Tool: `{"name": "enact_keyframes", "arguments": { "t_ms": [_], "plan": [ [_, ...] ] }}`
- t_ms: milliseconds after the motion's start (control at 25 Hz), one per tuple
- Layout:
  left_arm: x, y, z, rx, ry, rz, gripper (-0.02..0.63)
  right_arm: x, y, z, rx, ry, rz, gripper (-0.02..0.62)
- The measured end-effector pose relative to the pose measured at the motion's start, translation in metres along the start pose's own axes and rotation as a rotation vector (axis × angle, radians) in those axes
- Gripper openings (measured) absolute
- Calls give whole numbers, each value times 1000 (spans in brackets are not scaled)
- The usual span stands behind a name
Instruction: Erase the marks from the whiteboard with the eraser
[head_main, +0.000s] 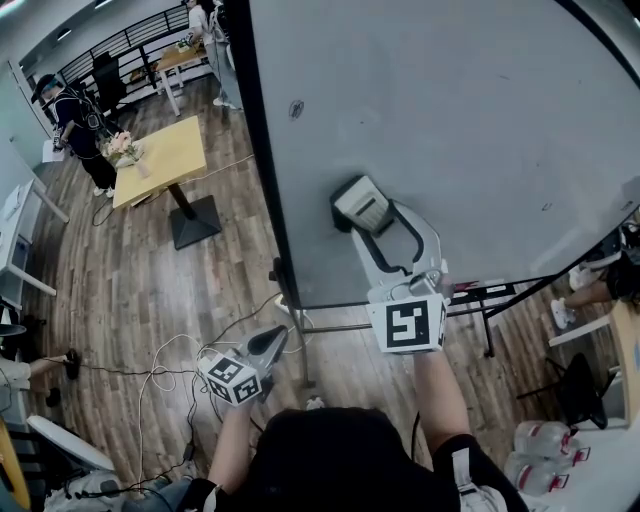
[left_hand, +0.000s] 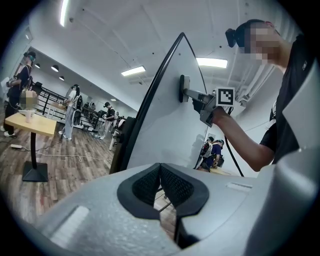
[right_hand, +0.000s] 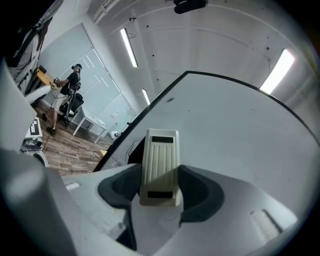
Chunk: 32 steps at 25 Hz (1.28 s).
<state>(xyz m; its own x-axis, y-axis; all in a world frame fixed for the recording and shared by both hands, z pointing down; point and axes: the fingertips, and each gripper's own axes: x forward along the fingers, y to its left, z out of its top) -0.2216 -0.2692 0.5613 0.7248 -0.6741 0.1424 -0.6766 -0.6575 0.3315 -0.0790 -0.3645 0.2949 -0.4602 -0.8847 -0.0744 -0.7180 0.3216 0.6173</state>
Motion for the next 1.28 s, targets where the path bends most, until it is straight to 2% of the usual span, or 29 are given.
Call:
{"name": "enact_keyframes", "arguments": {
  "t_ms": [280, 680, 1000, 1280],
  "plan": [
    [-2, -6, 0, 2, -8, 4, 12, -8, -3, -4, -6, 3, -12, 238],
    [3, -23, 3, 11, -14, -9, 12, -16, -1, -12, 32, 2, 36, 236],
    [0, -35, 0, 10, -19, -6, 11, -26, 32, -31, 79, 32, 139, 236],
    [1, -51, -3, 6, -16, -3, 12, -45, 53, -63, 168, 67, 227, 236]
  ]
}}
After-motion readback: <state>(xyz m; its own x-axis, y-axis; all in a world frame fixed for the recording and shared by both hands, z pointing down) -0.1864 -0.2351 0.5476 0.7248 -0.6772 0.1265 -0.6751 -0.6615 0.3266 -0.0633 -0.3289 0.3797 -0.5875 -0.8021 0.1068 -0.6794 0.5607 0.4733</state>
